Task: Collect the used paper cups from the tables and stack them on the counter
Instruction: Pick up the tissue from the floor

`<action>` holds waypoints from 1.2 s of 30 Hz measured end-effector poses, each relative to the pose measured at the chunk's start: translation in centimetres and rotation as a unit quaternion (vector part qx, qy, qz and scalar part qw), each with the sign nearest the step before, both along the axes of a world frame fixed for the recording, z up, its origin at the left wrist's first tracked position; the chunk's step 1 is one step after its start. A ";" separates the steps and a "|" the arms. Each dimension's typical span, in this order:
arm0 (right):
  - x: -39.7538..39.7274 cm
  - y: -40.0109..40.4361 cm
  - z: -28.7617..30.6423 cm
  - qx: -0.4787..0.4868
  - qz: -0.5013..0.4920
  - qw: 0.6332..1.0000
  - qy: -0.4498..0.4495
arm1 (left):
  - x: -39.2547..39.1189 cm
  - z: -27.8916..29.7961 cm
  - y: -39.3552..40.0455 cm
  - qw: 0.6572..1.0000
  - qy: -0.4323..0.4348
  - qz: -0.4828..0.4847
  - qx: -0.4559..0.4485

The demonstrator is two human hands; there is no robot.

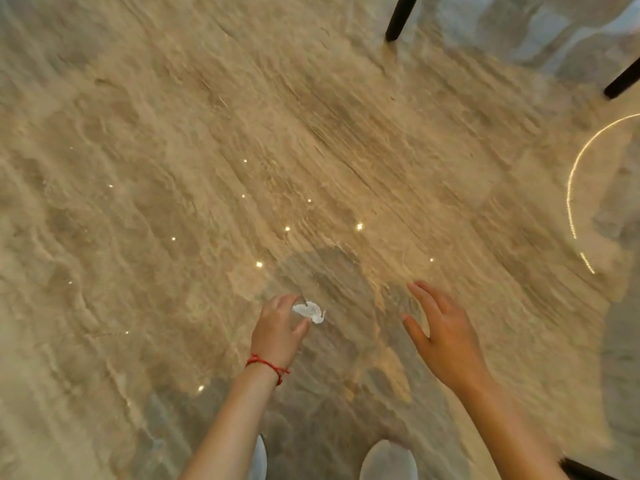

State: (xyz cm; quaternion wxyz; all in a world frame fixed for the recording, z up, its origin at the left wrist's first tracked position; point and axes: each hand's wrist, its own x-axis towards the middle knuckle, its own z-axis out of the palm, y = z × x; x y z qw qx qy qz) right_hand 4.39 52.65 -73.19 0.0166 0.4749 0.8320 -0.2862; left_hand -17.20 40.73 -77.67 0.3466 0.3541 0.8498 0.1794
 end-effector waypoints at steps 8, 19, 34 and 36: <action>0.2 0.1 -3.6 -0.011 -0.015 0.999 0.043 | 1.8 -4.6 0.6 0.998 0.045 -0.040 -0.024; -0.4 -0.8 -5.1 -0.011 -0.003 0.997 0.074 | 3.2 -5.4 0.6 0.994 0.095 -0.002 0.059; -1.1 1.0 11.1 -0.046 -0.072 0.993 0.081 | 2.0 12.3 4.4 0.770 -0.401 0.492 0.070; -1.1 0.9 14.7 -0.042 -0.078 0.993 0.076 | 1.9 16.1 4.8 0.764 -0.409 0.494 0.073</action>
